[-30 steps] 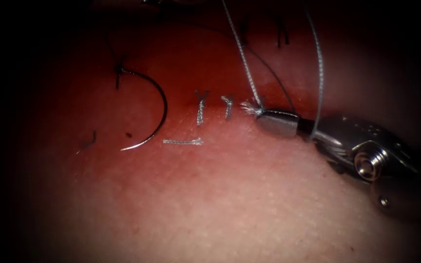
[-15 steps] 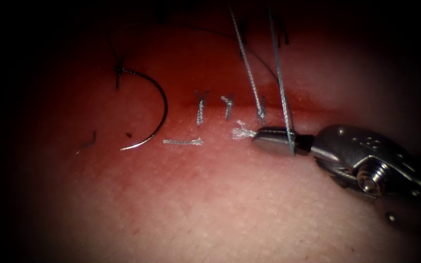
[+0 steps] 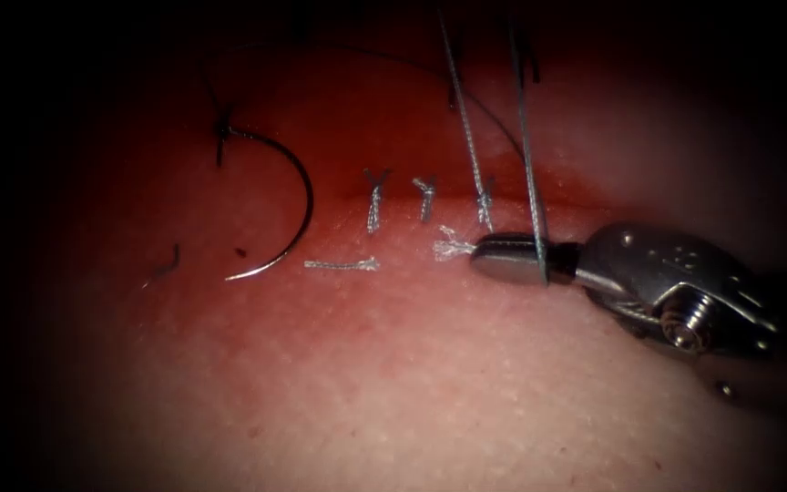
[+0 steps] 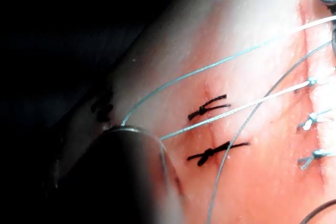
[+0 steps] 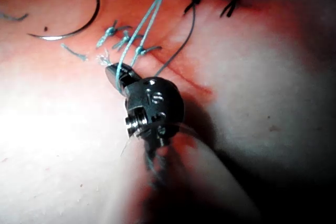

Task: Wound Closure

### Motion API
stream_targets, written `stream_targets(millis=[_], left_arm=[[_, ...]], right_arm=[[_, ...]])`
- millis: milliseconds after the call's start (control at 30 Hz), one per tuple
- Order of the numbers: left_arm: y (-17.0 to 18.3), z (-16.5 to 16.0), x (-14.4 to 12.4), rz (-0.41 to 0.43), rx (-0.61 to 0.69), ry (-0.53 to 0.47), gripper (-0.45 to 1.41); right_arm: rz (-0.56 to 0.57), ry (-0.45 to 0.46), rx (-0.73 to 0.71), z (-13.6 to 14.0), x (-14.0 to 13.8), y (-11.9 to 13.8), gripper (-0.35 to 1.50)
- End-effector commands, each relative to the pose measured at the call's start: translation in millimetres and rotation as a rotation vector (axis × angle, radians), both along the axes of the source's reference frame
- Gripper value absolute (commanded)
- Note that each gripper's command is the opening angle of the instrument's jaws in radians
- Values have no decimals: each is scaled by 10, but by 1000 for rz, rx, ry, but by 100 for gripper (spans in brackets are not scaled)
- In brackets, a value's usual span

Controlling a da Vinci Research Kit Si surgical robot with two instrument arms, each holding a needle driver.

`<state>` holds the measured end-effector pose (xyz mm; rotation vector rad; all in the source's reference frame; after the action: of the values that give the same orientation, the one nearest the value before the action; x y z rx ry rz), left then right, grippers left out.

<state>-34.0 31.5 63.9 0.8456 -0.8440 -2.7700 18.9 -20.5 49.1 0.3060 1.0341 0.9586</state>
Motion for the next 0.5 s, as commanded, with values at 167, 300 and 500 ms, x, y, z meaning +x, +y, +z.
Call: stream_targets(millis=[167, 300, 500], left_arm=[[13, 11, -6, -7, -18, -5, -45], [20, 22, -2, -17, -35, -4, -45], [25, 26, -1, -20, -42, -9, -45]], right_arm=[[-56, -8, 22, -7, 11, -18, -35], [-97, -4, 32, -12, 14, -24, -35], [-106, -6, 31, -9, 13, -25, -35]])
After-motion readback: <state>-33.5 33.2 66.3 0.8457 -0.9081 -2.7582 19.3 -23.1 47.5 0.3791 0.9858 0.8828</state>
